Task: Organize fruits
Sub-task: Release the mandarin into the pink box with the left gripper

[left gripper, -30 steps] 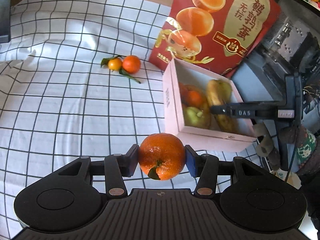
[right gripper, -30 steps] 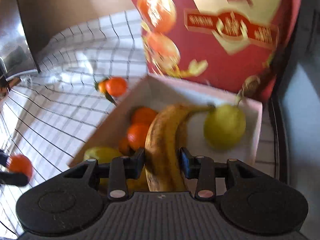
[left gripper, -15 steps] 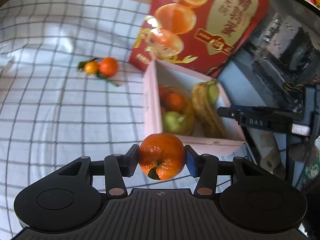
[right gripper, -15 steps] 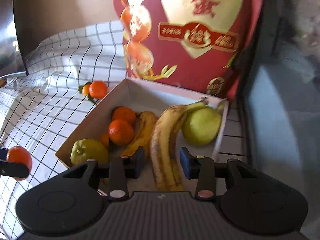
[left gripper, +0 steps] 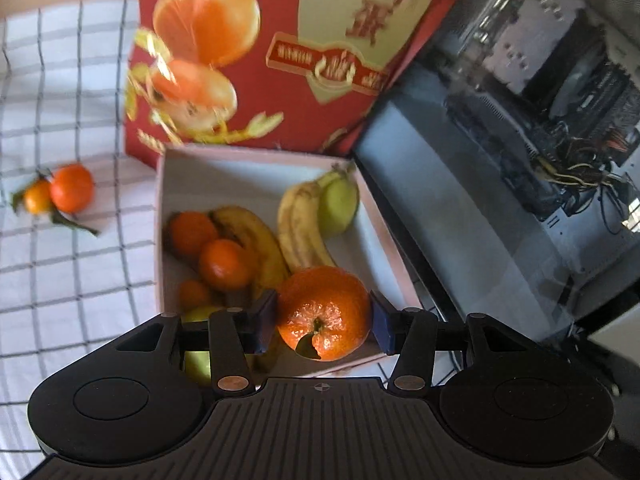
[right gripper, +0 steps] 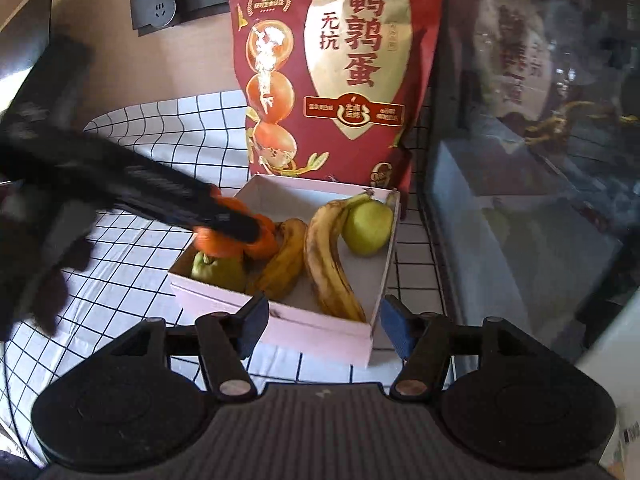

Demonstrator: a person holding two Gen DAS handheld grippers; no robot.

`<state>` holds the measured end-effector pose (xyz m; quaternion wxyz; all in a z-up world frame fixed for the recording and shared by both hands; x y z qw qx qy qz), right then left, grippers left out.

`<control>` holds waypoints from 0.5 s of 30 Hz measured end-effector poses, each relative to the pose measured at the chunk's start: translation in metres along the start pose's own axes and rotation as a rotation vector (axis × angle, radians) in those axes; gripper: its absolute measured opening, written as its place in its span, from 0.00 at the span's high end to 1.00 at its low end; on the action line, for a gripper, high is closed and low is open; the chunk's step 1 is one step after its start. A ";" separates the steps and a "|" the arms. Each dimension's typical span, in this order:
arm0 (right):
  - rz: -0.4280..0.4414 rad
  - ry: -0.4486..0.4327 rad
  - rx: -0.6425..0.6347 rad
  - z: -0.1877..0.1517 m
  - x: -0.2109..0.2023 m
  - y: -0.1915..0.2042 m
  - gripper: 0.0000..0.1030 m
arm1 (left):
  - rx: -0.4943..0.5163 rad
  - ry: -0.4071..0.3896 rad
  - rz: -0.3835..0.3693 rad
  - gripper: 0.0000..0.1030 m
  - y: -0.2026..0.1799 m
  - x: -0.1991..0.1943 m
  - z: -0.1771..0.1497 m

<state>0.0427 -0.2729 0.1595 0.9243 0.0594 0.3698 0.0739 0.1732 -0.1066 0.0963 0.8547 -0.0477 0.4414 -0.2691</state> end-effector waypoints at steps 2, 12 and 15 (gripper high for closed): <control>-0.012 0.002 0.015 -0.004 -0.003 -0.003 0.39 | -0.011 0.004 0.004 0.48 0.001 0.004 -0.001; -0.014 0.045 0.032 -0.014 0.009 0.005 0.38 | -0.072 -0.122 0.034 0.49 0.031 -0.039 -0.009; 0.011 0.048 -0.001 -0.012 0.014 0.021 0.38 | -0.087 -0.140 0.113 0.49 0.051 -0.055 -0.017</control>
Point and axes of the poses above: each gripper's, at about its wrist camera, not at the fingertips, and x roughly the way its jaws point, y to its left, z to its top, the point moved 2 cm from there along x, roughly the way its jaws point, and after that the axes turned 13 degrees about x, right-handed, at the moved point
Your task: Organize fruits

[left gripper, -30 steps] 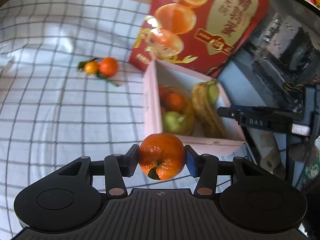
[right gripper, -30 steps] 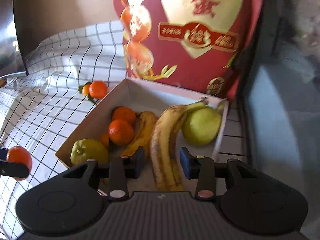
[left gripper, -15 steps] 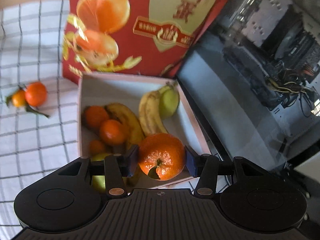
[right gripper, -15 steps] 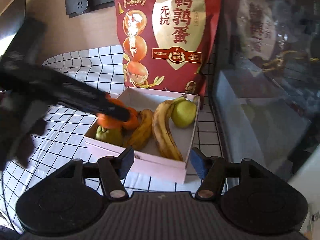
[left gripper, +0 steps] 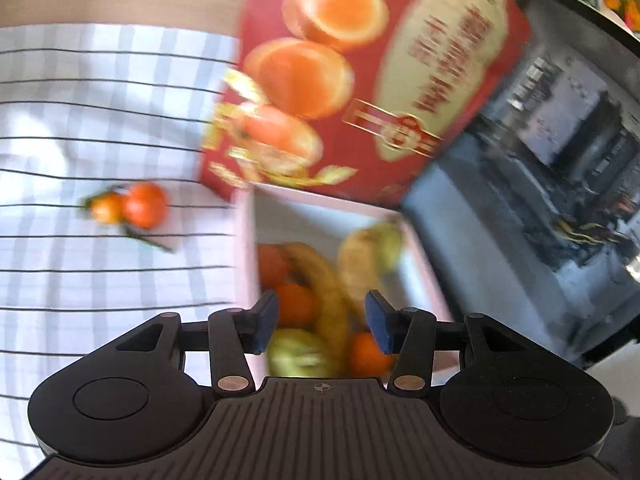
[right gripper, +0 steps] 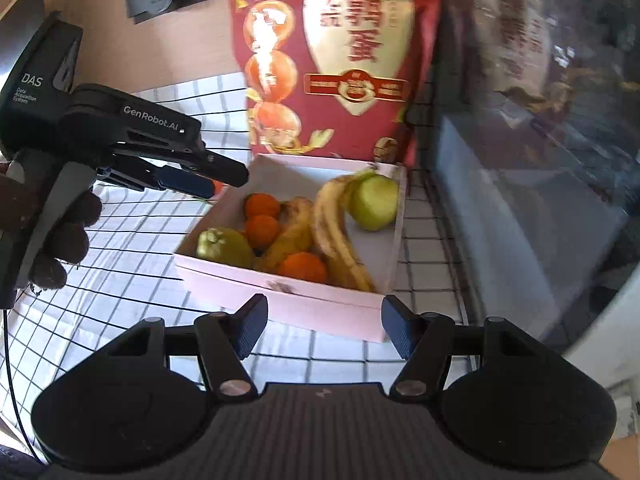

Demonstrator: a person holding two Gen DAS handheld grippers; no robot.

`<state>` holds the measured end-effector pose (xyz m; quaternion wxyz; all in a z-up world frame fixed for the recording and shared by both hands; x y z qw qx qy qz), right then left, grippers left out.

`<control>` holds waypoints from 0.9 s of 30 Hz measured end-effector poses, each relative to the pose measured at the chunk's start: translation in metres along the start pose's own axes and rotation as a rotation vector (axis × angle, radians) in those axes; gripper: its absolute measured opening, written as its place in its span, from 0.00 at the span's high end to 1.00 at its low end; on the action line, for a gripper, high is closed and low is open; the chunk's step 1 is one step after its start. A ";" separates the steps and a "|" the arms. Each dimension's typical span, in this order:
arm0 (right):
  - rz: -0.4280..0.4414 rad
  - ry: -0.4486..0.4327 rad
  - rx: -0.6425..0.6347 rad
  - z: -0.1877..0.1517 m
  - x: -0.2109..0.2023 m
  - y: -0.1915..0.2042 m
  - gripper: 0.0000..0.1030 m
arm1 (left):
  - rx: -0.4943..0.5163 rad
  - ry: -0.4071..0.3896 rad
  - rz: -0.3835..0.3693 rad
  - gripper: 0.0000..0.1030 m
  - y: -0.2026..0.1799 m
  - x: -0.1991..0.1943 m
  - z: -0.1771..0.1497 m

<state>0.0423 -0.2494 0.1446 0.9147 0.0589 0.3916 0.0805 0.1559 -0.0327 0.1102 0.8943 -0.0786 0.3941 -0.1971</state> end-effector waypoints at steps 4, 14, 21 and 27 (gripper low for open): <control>0.029 0.002 -0.056 0.007 0.012 0.026 0.35 | 0.013 -0.018 0.154 0.49 0.032 -0.025 -0.014; 0.018 -0.066 -0.297 0.065 0.090 0.143 0.19 | -0.135 0.062 0.334 0.50 0.117 -0.081 -0.100; 0.058 0.161 -0.257 0.105 0.211 0.208 0.20 | -0.161 0.073 0.321 0.50 0.148 -0.111 -0.133; -0.061 0.165 -0.076 0.135 0.280 0.207 0.22 | -0.164 0.058 0.325 0.50 0.166 -0.129 -0.145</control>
Point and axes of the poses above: each gripper's, at about its wrist camera, not at the fingertips, and x roughly the way its jaws point, y to its left, z to its top, the point moved 2 cm from there along x, roughly the way its jaws point, and after that the axes turned 13 degrees about x, right-handed, at the moved point
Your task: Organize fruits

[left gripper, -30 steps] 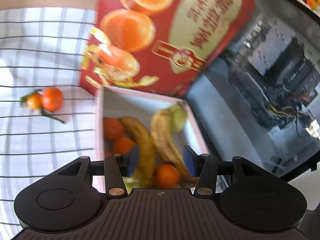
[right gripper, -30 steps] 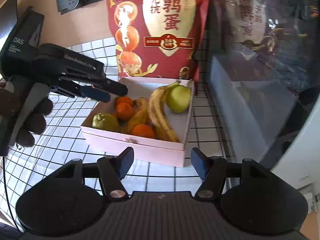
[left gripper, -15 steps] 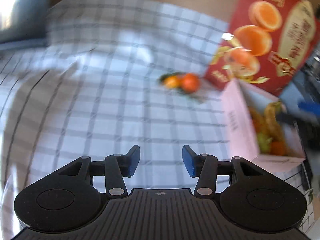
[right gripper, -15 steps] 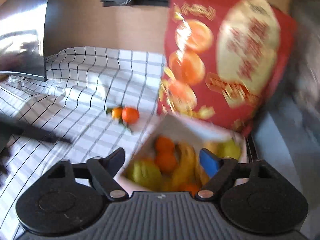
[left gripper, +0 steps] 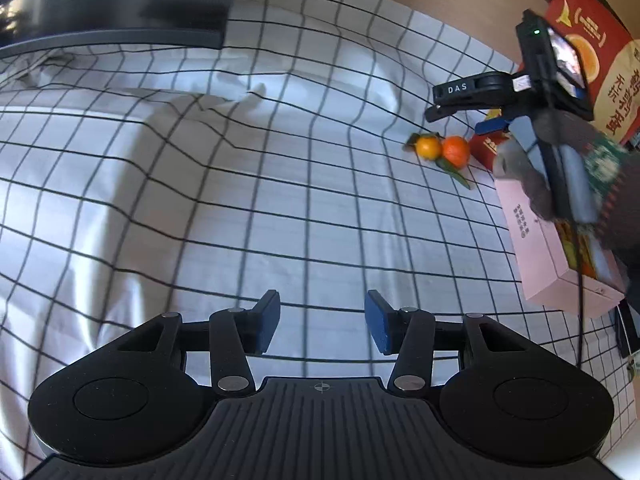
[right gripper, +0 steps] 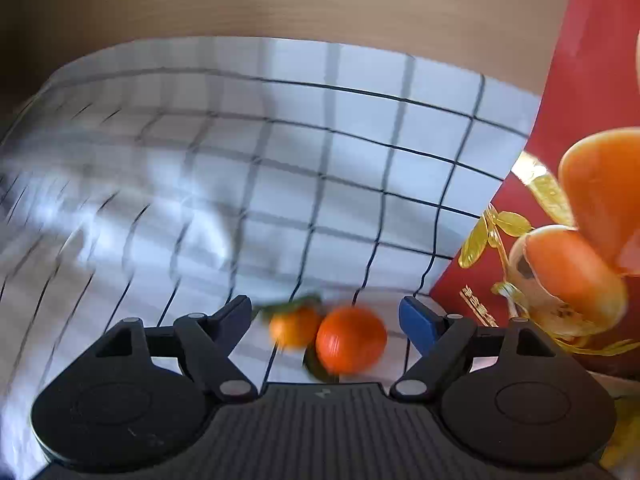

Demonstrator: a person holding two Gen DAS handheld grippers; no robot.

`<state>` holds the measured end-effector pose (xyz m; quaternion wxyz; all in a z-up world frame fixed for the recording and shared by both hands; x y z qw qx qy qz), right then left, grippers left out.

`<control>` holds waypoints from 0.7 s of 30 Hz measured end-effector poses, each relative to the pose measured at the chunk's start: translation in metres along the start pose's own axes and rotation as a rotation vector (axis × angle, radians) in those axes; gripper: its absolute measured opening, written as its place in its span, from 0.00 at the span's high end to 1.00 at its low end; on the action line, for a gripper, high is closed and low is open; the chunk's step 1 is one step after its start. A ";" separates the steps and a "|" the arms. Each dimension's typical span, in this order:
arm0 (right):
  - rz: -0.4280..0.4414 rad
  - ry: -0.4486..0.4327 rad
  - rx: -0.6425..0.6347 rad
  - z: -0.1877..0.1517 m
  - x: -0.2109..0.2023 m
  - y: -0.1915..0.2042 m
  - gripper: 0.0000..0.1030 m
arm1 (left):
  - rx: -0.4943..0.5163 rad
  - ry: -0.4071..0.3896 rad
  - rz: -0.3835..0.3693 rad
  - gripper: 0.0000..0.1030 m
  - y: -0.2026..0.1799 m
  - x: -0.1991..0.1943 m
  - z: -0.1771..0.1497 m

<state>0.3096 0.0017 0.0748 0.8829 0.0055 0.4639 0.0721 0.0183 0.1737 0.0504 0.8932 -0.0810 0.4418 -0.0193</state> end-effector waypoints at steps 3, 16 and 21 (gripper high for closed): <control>-0.043 0.011 0.084 0.010 0.014 -0.009 0.27 | -0.006 -0.005 -0.007 0.50 0.009 -0.001 -0.001; 0.029 0.155 0.180 -0.022 -0.006 -0.037 0.59 | 0.006 -0.004 -0.120 0.50 0.008 0.030 0.000; 0.083 0.181 0.075 -0.055 -0.033 -0.029 0.59 | 0.051 -0.001 -0.160 0.50 -0.005 0.039 0.006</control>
Point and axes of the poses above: each gripper's, at about its wrist camera, not at the fingertips, and x roughly the way its jaws point, y to its left, z to its top, the point moved 2 cm from there along x, roughly the way its jaws point, and after that the axes turned 13 degrees about x, right-handed, at the moved point
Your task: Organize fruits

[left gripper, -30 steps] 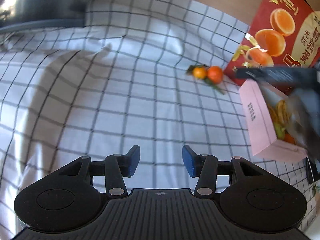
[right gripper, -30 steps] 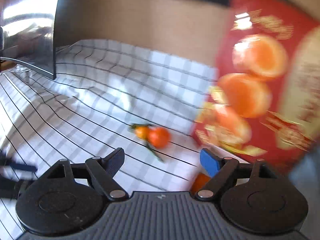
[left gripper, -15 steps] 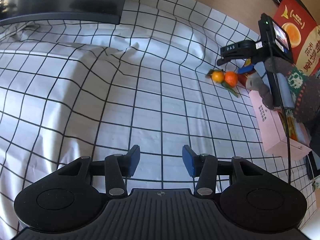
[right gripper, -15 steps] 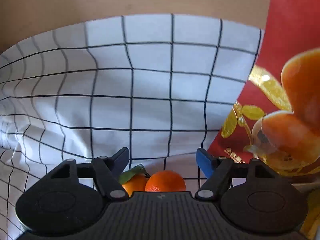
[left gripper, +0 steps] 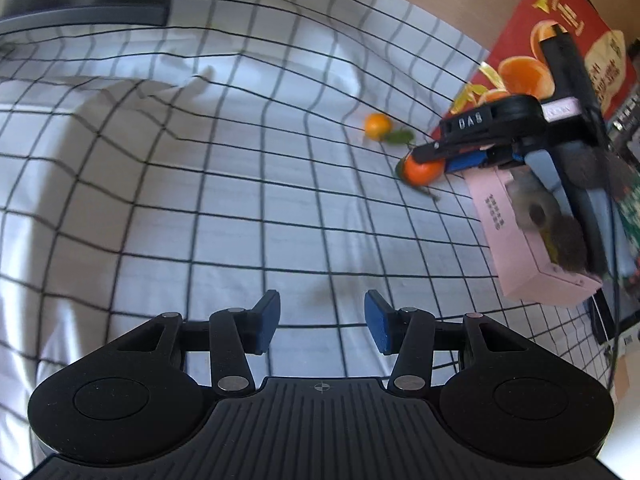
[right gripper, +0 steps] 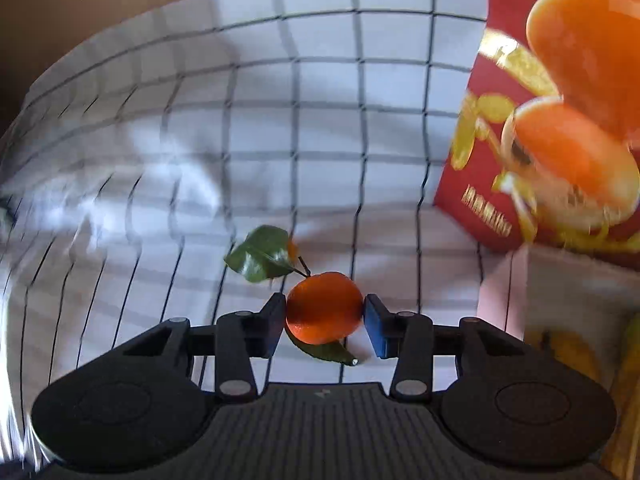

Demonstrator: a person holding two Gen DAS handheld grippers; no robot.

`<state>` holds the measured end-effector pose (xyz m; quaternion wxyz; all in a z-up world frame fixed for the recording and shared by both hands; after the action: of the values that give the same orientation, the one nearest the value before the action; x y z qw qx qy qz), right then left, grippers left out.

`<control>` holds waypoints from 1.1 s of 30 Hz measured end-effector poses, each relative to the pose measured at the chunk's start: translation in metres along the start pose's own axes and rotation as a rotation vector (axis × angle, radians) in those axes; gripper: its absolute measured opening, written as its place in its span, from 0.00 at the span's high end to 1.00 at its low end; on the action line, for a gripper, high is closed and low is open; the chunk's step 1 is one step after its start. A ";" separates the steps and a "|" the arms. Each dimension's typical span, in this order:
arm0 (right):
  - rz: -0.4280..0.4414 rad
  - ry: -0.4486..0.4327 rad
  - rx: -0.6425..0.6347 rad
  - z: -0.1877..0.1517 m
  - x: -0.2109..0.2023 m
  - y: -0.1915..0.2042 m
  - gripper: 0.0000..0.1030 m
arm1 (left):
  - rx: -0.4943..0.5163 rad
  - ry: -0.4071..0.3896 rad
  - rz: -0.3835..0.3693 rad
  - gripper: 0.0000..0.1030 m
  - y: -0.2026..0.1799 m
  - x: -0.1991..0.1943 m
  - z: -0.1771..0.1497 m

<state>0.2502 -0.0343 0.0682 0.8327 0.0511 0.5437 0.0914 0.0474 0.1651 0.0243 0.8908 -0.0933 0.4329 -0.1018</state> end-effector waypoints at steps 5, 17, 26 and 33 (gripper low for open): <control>0.050 0.057 -0.059 -0.031 -0.020 0.009 0.59 | 0.018 -0.013 -0.021 0.50 -0.005 0.006 0.007; 0.095 0.019 -0.215 -0.126 -0.079 0.014 0.59 | 0.182 -0.129 -0.049 0.50 -0.018 0.041 0.103; 0.076 -0.084 -0.206 -0.164 -0.107 0.006 0.47 | 0.397 -0.065 0.074 0.51 -0.076 0.135 0.151; 0.020 -0.101 -0.162 -0.188 -0.127 -0.026 0.43 | 0.389 -0.041 0.117 0.51 -0.074 0.161 0.157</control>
<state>0.0309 -0.0887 0.1012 0.8595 -0.0062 0.4913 0.1406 0.2619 0.0640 0.0175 0.9050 0.1036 0.3916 -0.1297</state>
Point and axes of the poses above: each gripper's, at about its wrist camera, not at the fingertips, and x roughly the way its jaws point, y to its left, z to its top, the point moved 2 cm from there along x, roughly the way its jaws point, and after that the axes turned 13 degrees about x, right-handed, at the moved point
